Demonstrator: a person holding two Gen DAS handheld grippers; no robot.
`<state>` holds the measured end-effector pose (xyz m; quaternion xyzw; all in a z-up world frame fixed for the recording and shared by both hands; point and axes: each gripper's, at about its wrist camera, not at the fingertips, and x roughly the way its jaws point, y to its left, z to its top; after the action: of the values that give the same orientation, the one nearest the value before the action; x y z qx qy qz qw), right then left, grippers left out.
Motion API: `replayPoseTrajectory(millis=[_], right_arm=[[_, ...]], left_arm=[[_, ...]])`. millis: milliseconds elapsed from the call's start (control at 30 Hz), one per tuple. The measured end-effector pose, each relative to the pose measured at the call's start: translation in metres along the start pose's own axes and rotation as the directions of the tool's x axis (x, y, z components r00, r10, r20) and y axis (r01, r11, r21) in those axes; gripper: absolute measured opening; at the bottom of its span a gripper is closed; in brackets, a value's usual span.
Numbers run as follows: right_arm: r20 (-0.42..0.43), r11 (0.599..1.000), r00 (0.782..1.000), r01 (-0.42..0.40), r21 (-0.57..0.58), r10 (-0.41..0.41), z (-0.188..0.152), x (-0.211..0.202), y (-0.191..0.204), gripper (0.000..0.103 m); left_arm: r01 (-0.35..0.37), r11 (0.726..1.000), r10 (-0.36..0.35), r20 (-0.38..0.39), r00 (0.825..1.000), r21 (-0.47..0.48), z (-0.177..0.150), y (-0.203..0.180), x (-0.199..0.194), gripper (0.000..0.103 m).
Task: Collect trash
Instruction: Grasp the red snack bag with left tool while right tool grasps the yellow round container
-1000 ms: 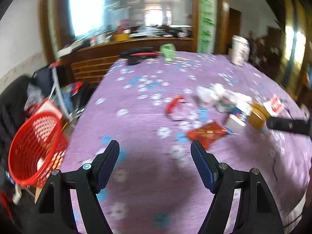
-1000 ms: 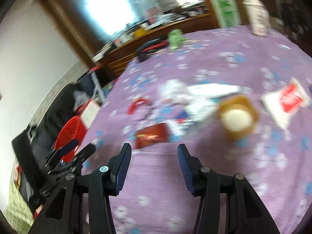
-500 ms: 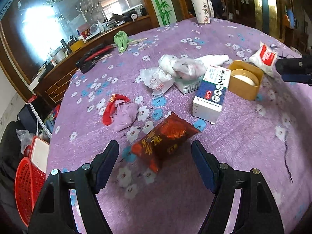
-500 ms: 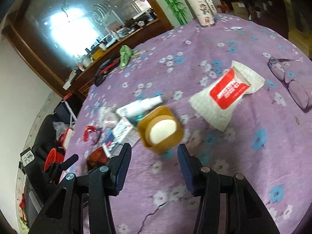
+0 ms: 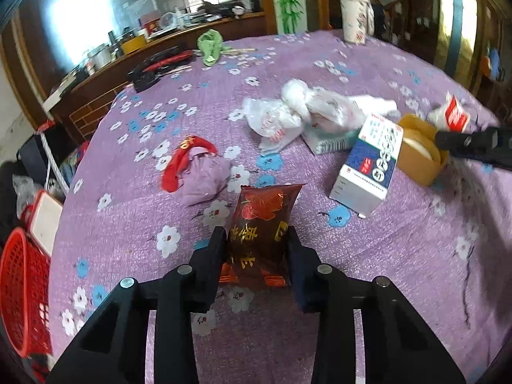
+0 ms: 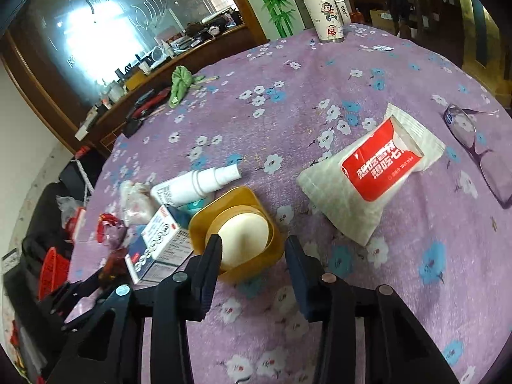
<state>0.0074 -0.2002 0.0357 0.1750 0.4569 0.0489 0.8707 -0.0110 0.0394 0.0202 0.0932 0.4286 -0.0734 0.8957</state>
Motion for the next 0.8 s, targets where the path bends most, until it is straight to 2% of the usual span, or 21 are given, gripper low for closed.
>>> replayPoseTrajectory(millis=[133,167,233,300,433,467,600,800], right_arm=[[-0.017,1.000,1.000,0.026,-0.013,-0.026,-0.001,0.010,0.001,0.035],[-0.015,0.999,0.999,0.037,-0.021,-0.037,-0.001,0.011,0.001,0.032],[-0.005,0.997,0.998,0.065,-0.033,-0.065,-0.002,0.013,0.002,0.019],[0.006,0.997,0.997,0.077,-0.032,-0.077,-0.004,0.012,0.001,0.013],[0.059,0.994,0.993,0.104,-0.046,-0.101,-0.009,0.009,0.003,0.013],[0.067,0.995,0.994,0.089,-0.045,-0.086,-0.009,0.007,0.002,0.012],[0.145,0.995,0.987,0.083,-0.051,-0.075,-0.008,-0.005,0.001,0.011],[0.203,0.997,0.979,0.032,-0.063,-0.018,-0.006,-0.019,0.005,0.011]], left_arm=[[0.035,0.998,-0.032,0.061,0.998,-0.053,-0.005,0.004,-0.015,0.034],[0.039,0.997,-0.035,0.076,0.996,-0.064,-0.005,0.005,-0.018,0.034],[0.041,0.996,-0.033,0.101,0.994,-0.082,-0.006,0.008,-0.022,0.034],[0.051,0.993,-0.040,0.107,0.993,-0.105,-0.006,0.013,-0.023,0.034],[0.071,0.987,-0.057,0.102,0.993,-0.146,-0.007,0.021,-0.021,0.034],[0.072,0.986,-0.057,0.102,0.993,-0.153,-0.008,0.022,-0.021,0.034],[0.043,0.985,-0.025,0.113,0.993,-0.165,-0.009,0.023,-0.023,0.034],[-0.007,0.985,0.030,0.127,0.991,-0.174,-0.010,0.023,-0.028,0.034]])
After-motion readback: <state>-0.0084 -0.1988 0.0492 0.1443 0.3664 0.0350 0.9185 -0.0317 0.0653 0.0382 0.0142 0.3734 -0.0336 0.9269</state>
